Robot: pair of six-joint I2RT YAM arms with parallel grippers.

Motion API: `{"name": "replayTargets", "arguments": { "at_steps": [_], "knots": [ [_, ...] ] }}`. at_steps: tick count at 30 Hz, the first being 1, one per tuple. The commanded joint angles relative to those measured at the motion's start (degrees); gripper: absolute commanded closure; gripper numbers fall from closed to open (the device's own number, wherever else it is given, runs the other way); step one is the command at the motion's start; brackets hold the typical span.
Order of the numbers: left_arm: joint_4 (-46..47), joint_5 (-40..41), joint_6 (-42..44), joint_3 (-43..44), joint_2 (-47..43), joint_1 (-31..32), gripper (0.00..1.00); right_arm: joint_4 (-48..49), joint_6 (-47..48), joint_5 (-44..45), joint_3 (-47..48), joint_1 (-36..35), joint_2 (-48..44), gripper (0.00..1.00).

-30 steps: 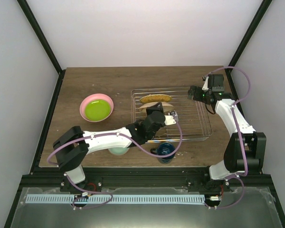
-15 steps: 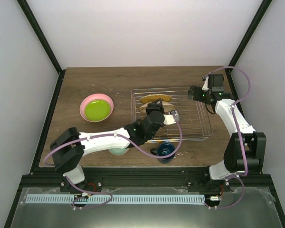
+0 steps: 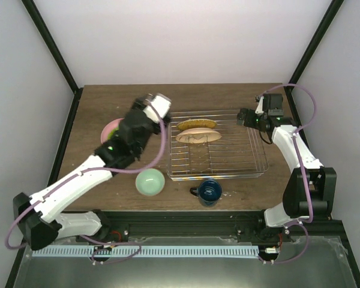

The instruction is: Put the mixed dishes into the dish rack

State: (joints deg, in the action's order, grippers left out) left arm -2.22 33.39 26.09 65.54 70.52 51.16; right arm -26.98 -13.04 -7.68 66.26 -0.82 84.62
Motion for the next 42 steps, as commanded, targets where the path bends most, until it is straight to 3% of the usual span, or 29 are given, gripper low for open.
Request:
{"name": "replayTargets", "arguments": {
  "at_steps": [1,6,10,17,27,36,42],
  "knots": [
    [-12.96,-11.79,-22.72,0.18,-4.28,-14.43,0.19,0.37,0.37,-2.18,-0.02,0.82,-1.74,0.0],
    [-18.42,-20.06,-34.51,-0.52,-4.48,-29.67,0.2,-0.08,-0.03,-3.75,-0.29,0.82,-2.02,0.0],
    [-16.96,-32.17,-41.61,-2.16,-3.15,-40.36,0.2,-0.34,0.0,-4.27,-0.73,0.82,-2.79,0.0],
    [-13.98,-48.78,-47.26,-2.86,5.03,-55.14,0.22,-0.34,0.29,-5.81,-1.44,0.82,-4.65,0.0],
    [-11.61,-50.43,-49.53,-4.59,16.47,-57.94,0.23,-0.3,0.84,-6.37,-2.02,0.8,-4.47,0.0],
    [-14.24,-43.67,-47.3,-5.95,17.82,-59.26,0.23,-0.07,1.01,-6.46,-1.96,0.82,-3.68,0.0],
    [-12.82,-43.96,-47.56,-7.94,19.94,-60.11,0.23,-0.33,1.06,-5.94,-2.01,0.82,-3.67,0.0]
  ]
}}
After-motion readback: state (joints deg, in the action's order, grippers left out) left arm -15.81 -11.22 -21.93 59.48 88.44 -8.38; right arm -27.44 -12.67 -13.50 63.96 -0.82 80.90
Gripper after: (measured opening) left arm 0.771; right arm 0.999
